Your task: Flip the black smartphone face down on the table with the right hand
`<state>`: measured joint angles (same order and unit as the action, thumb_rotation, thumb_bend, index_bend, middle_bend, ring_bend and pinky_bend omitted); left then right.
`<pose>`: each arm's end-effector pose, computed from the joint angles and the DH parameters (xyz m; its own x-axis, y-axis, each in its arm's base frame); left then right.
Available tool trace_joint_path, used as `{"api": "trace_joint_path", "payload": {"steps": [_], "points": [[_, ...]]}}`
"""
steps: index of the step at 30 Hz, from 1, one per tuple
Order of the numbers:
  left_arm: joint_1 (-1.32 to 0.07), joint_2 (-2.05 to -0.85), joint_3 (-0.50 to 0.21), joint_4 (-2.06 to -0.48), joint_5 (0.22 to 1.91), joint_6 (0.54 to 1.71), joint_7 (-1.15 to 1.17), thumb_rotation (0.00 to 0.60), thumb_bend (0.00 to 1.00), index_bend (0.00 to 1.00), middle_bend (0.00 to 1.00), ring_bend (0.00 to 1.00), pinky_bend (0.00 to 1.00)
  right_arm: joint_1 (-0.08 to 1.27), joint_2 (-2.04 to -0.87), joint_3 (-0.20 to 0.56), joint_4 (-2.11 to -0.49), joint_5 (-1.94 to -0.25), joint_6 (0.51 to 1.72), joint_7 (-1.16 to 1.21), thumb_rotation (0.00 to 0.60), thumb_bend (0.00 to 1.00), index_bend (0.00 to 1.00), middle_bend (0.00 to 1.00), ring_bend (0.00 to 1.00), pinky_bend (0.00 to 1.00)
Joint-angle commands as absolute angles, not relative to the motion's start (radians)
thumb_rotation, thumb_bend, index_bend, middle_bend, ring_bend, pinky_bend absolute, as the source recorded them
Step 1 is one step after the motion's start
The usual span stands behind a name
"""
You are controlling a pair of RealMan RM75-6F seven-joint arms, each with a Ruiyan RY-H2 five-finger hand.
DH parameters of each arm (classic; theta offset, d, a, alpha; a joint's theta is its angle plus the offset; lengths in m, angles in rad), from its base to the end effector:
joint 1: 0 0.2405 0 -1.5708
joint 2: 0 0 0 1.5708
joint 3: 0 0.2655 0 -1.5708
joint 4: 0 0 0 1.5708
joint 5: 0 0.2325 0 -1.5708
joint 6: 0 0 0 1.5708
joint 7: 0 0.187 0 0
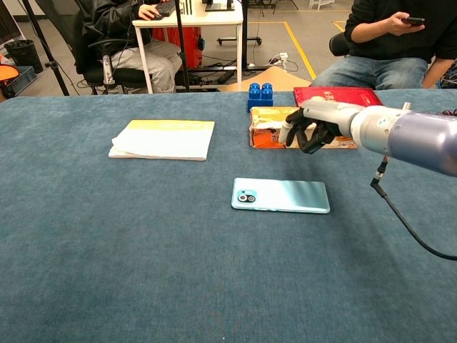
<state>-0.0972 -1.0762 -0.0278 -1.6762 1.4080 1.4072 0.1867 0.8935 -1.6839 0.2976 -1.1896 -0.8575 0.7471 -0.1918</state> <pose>-0.3386 0.2233 0.1391 0.5288 0.1099 0.8416 0.8427 0.0500 -0.5360 -0.1370 -0.4630 -0.0823 0.2309 -0.3874 0.8925 -0.9680 -0.1838 0.1707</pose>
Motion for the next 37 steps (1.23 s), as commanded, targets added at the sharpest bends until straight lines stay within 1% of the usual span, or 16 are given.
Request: {"api": "trace_joint_path", "payload": {"steps": [1, 3, 8, 11, 12, 13, 14, 15, 16, 18, 19, 22, 25, 27, 31, 37], "points": [[-0.098, -1.075, -0.028, -1.674, 1.404, 1.403, 0.181, 0.600, 0.00, 0.00, 0.00, 0.00, 0.00, 0.884, -1.660, 0.302, -1.235, -0.891, 0.775, -0.178, 0.600, 0.76, 0.37, 0.32, 0.20, 0.31], [-0.098, -1.073, -0.028, -1.673, 1.406, 1.402, 0.176, 0.600, 0.00, 0.00, 0.00, 0.00, 0.00, 0.868, -1.630, 0.302, -1.284, -0.933, 0.801, -0.159, 0.600, 0.76, 0.37, 0.32, 0.20, 0.31], [-0.095, -1.066, -0.025, -1.676, 1.423, 1.414, 0.158, 0.600, 0.00, 0.00, 0.00, 0.00, 0.00, 0.799, -1.518, 0.270, -1.435, -1.129, 0.932, -0.113, 0.600, 0.72, 0.37, 0.30, 0.20, 0.31], [-0.093, -1.064, -0.022, -1.677, 1.436, 1.421, 0.149, 0.600, 0.00, 0.00, 0.00, 0.00, 0.00, 0.753, -1.453, 0.241, -1.498, -1.245, 1.026, -0.099, 0.600, 0.65, 0.34, 0.28, 0.17, 0.27], [-0.091, -1.063, -0.020, -1.676, 1.442, 1.424, 0.146, 0.600, 0.00, 0.00, 0.00, 0.00, 0.00, 0.728, -1.422, 0.225, -1.524, -1.293, 1.071, -0.096, 0.600, 0.57, 0.32, 0.26, 0.16, 0.24], [-0.091, -1.062, -0.018, -1.676, 1.448, 1.427, 0.143, 0.600, 0.00, 0.00, 0.00, 0.00, 0.00, 0.706, -1.394, 0.210, -1.547, -1.330, 1.106, -0.092, 0.600, 0.45, 0.29, 0.23, 0.13, 0.19], [-0.090, -1.062, -0.016, -1.676, 1.455, 1.430, 0.140, 0.600, 0.00, 0.00, 0.00, 0.00, 0.00, 0.682, -1.364, 0.195, -1.567, -1.364, 1.143, -0.091, 0.600, 0.37, 0.27, 0.21, 0.10, 0.15], [-0.089, -1.062, -0.014, -1.674, 1.461, 1.433, 0.138, 0.600, 0.00, 0.00, 0.00, 0.00, 0.00, 0.660, -1.337, 0.181, -1.588, -1.391, 1.173, -0.088, 0.600, 0.23, 0.23, 0.17, 0.06, 0.09], [-0.088, -1.062, -0.013, -1.673, 1.467, 1.437, 0.135, 0.600, 0.00, 0.00, 0.00, 0.00, 0.00, 0.635, -1.307, 0.166, -1.609, -1.413, 1.202, -0.090, 0.600, 0.11, 0.19, 0.12, 0.02, 0.03], [-0.087, -1.062, -0.012, -1.672, 1.476, 1.443, 0.129, 0.600, 0.00, 0.00, 0.00, 0.00, 0.00, 0.599, -1.261, 0.144, -1.645, -1.434, 1.240, -0.099, 0.600, 0.02, 0.15, 0.08, 0.00, 0.00], [-0.086, -1.063, -0.011, -1.670, 1.481, 1.446, 0.127, 0.600, 0.00, 0.00, 0.00, 0.00, 0.00, 0.574, -1.234, 0.134, -1.667, -1.443, 1.267, -0.110, 0.600, 0.00, 0.13, 0.05, 0.00, 0.00], [-0.084, -1.065, -0.009, -1.667, 1.497, 1.459, 0.121, 0.600, 0.00, 0.00, 0.00, 0.00, 0.00, 0.510, -1.175, 0.104, -1.720, -1.472, 1.341, -0.129, 0.600, 0.00, 0.10, 0.01, 0.00, 0.00], [-0.082, -1.068, -0.007, -1.663, 1.510, 1.469, 0.116, 0.600, 0.00, 0.00, 0.00, 0.00, 0.00, 0.463, -1.141, 0.079, -1.747, -1.491, 1.392, -0.144, 0.600, 0.00, 0.08, 0.00, 0.00, 0.00], [-0.078, -1.073, -0.005, -1.658, 1.534, 1.490, 0.108, 0.600, 0.00, 0.00, 0.00, 0.00, 0.00, 0.402, -1.113, 0.042, -1.762, -1.518, 1.456, -0.160, 0.600, 0.00, 0.07, 0.00, 0.00, 0.00], [-0.072, -1.080, -0.001, -1.644, 1.559, 1.512, 0.091, 0.600, 0.00, 0.00, 0.00, 0.00, 0.00, 0.304, -1.101, -0.015, -1.748, -1.555, 1.549, -0.168, 0.600, 0.00, 0.06, 0.00, 0.00, 0.00], [-0.065, -1.073, 0.004, -1.643, 1.575, 1.527, 0.071, 0.600, 0.00, 0.00, 0.00, 0.00, 0.00, 0.209, -1.124, -0.043, -1.685, -1.580, 1.643, -0.149, 0.600, 0.00, 0.06, 0.00, 0.00, 0.00]]}}
